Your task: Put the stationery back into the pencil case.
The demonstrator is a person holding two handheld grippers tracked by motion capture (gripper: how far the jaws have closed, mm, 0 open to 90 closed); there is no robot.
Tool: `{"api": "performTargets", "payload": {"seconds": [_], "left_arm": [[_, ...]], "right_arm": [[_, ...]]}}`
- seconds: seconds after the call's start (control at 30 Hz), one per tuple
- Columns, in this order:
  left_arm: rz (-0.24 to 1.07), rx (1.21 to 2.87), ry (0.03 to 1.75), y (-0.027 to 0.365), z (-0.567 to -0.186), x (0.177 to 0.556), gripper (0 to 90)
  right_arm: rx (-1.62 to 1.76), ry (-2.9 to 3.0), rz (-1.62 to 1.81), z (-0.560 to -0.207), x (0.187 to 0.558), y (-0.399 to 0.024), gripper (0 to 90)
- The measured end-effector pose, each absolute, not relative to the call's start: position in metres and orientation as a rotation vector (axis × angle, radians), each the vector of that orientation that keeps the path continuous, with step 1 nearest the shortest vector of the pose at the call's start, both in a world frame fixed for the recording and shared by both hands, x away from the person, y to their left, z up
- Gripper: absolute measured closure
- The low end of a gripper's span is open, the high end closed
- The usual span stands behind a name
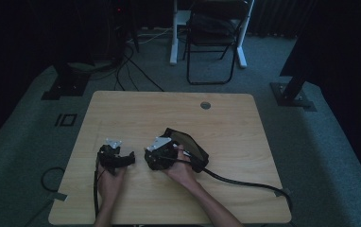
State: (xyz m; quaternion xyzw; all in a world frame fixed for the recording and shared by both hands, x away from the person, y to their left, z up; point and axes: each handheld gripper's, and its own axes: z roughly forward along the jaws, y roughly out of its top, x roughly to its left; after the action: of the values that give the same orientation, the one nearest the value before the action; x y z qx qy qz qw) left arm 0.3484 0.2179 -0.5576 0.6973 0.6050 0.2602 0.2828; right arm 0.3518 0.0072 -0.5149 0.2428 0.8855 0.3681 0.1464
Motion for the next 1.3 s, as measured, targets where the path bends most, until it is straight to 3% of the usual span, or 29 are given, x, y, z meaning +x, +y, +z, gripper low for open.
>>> {"api": "performTargets", "payload": {"seconds": [0.37, 1.3], "left_arm": [[0.697, 1.867, 1.62, 0.218, -0.558, 0.348, 8.8], [0.697, 1.867, 1.62, 0.218, -0.558, 0.348, 8.9]], "right_arm": [[0.695, 2.568, 1.032, -0.53, 0.354, 0.014, 40.1], [0.719, 2.606, 0.952, -0.546, 0.359, 0.016, 39.6]]}}
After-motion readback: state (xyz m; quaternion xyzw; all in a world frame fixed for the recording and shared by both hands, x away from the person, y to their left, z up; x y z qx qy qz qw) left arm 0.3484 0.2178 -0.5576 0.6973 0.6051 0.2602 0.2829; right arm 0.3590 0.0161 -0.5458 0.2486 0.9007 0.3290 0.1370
